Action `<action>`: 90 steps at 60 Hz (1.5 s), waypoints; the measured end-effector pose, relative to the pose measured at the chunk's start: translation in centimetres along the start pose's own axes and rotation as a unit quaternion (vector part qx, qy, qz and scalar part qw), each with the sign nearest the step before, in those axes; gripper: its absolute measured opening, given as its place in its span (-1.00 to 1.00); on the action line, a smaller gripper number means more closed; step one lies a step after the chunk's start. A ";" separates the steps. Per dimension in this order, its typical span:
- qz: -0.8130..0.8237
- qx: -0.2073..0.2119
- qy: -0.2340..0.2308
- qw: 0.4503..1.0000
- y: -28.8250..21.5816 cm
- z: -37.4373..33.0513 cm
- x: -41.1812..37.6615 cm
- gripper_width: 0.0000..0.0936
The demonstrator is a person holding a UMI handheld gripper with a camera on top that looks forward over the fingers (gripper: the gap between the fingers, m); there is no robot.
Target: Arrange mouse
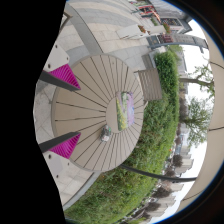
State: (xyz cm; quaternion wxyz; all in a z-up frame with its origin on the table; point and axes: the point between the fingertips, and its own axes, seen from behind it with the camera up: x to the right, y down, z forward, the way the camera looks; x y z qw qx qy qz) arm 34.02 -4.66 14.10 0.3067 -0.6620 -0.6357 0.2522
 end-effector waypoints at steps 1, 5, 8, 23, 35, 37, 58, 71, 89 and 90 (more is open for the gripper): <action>0.004 0.001 0.006 1.000 0.1 0.3 0.8 0.82; 0.020 0.006 0.034 0.999 0.5 1.5 4.6 0.83; 0.030 0.017 0.052 0.998 0.5 2.0 7.2 0.84; 0.068 0.033 0.054 0.996 2.1 8.1 12.8 0.84; 0.056 0.069 0.035 0.995 0.9 15.2 13.3 0.84; 0.055 0.071 0.031 0.996 0.9 16.4 13.4 0.84; 0.036 0.077 0.025 0.996 -3.4 27.5 15.1 0.83; 0.044 0.066 0.024 0.997 -6.2 31.3 16.8 0.83; 0.052 0.047 0.027 0.997 -8.2 33.6 18.4 0.79; 0.051 0.045 0.027 0.997 -8.2 33.6 18.4 0.77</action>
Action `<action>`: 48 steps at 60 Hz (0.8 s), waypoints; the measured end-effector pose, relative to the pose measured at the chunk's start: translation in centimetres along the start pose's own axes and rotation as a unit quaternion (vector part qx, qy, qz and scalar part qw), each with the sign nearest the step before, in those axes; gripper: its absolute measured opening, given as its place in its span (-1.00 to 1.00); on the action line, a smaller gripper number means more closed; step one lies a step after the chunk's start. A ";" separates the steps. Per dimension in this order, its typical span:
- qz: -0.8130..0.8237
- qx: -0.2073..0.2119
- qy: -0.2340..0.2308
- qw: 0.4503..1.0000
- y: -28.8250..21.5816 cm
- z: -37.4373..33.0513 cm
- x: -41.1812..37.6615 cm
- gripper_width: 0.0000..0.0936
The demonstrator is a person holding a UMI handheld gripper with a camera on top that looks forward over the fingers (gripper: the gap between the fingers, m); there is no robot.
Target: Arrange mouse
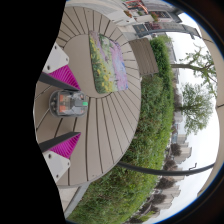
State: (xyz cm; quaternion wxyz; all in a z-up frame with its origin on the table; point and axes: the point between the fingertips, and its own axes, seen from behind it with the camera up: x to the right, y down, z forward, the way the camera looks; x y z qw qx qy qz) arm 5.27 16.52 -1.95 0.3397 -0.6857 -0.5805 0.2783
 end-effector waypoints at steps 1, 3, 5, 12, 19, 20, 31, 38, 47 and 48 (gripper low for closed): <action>-0.001 -0.001 0.002 1.000 0.0 0.0 0.1 0.72; -0.001 -0.004 0.003 1.000 0.0 0.1 0.1 0.50; -0.001 -0.007 0.000 1.000 0.1 0.1 -0.2 -0.05; 0.015 -0.037 0.008 0.999 -0.1 -0.3 0.1 -0.17; 0.029 -0.012 -0.001 1.000 -5.7 -2.1 -1.0 -0.17; 0.028 -0.003 -0.003 1.000 -6.8 -2.1 -1.8 -0.17; 0.024 0.039 -0.063 0.997 -15.4 0.3 -11.4 -0.17; 0.020 0.029 -0.062 0.997 -15.2 5.3 -17.0 -0.17; 0.017 -0.024 -0.026 0.999 -10.6 10.9 -20.3 -0.04; 0.023 -0.030 -0.022 0.999 -10.1 11.2 -20.4 -0.02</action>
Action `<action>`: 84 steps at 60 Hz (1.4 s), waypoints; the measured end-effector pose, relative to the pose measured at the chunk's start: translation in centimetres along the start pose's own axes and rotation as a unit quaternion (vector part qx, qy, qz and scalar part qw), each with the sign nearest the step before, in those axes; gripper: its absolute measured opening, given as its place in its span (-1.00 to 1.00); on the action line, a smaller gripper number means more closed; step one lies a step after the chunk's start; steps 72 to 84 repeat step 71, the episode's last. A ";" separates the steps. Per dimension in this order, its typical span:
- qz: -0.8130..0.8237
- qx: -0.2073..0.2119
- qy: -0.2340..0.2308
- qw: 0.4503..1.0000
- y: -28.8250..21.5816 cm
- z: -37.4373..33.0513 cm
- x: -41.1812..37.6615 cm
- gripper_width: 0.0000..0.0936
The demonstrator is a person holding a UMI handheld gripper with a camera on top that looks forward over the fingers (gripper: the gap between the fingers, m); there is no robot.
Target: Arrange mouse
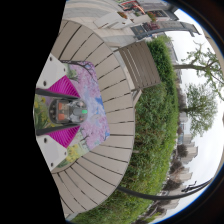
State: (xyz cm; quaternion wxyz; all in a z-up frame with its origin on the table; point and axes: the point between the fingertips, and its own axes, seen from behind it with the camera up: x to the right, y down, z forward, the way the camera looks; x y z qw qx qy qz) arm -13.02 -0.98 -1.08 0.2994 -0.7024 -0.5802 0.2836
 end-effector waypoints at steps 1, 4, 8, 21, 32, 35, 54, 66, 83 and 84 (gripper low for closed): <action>0.006 -0.006 0.004 1.000 0.7 0.1 0.1 0.00; 0.013 0.001 0.010 1.000 0.6 0.0 0.0 0.15; 0.002 -0.012 0.023 1.000 0.7 -0.9 0.2 0.82; 0.001 -0.040 0.036 0.999 0.4 -14.2 0.4 0.81; 0.010 -0.051 0.049 0.997 2.2 -28.1 0.9 0.81; 0.013 -0.055 0.057 0.997 3.0 -30.9 1.5 0.81; 0.027 -0.037 0.097 0.994 5.9 -39.7 4.5 0.80; 0.019 -0.033 0.098 0.995 7.0 -40.3 6.1 0.81; 0.019 -0.032 0.075 0.996 7.2 -40.4 5.5 0.80; 0.019 -0.032 0.075 0.996 7.2 -40.4 5.5 0.80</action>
